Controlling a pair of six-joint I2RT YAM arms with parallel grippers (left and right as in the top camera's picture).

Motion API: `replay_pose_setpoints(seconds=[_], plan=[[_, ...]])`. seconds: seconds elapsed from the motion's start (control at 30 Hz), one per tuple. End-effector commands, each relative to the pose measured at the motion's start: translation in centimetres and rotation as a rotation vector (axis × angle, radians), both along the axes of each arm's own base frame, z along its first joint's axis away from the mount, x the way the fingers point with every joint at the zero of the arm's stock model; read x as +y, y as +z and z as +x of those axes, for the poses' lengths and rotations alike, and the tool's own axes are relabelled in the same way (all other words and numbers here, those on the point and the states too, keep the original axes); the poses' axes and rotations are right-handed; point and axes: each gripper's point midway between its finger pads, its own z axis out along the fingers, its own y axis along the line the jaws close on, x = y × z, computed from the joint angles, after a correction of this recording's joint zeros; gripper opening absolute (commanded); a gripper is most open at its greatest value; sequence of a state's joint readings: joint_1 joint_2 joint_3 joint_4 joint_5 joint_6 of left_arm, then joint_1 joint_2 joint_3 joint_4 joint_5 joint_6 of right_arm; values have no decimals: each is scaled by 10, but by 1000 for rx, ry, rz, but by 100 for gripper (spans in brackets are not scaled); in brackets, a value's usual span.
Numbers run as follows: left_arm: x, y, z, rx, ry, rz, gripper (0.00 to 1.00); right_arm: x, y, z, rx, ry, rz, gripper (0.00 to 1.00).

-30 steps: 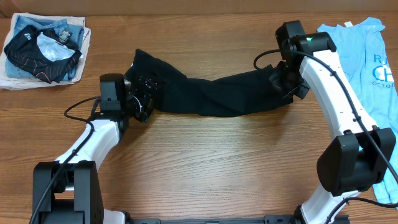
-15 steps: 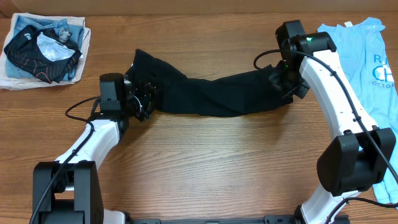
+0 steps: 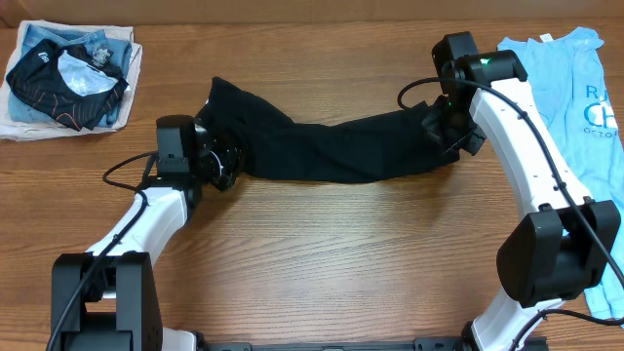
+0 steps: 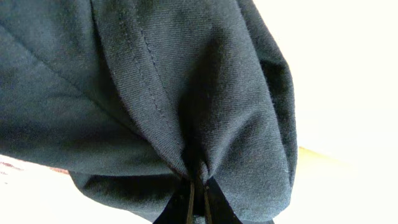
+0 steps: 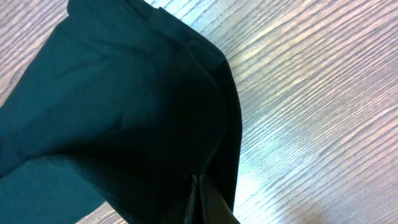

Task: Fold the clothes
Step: 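Lift the shirt with both grippers, stretch and lay it flat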

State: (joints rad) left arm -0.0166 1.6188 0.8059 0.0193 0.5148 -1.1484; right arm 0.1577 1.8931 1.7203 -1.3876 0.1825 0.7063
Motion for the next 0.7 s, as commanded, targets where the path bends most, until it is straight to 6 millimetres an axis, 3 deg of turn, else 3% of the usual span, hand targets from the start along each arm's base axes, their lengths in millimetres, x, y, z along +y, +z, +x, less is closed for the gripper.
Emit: replay_pose_setpoints(seconds=[0.0,0.23,0.37,0.5,0.67], plan=[[-5,16,-5,-43,-62,26,4,0,9,-3,-20,-6,4,4],[24,67,-40,-140,-58,274,4,-2,11,-10,0,-32,2,4],[38,90,-75,-155,-51,378,4,-2,17,-12,-16,-65,8,4],[47,98,-104,-137,-47,438,4,-3,33,-17,-57,-87,17,4],[48,109,-134,-129,-83,472,4,-6,67,-34,-129,-86,32,4]])
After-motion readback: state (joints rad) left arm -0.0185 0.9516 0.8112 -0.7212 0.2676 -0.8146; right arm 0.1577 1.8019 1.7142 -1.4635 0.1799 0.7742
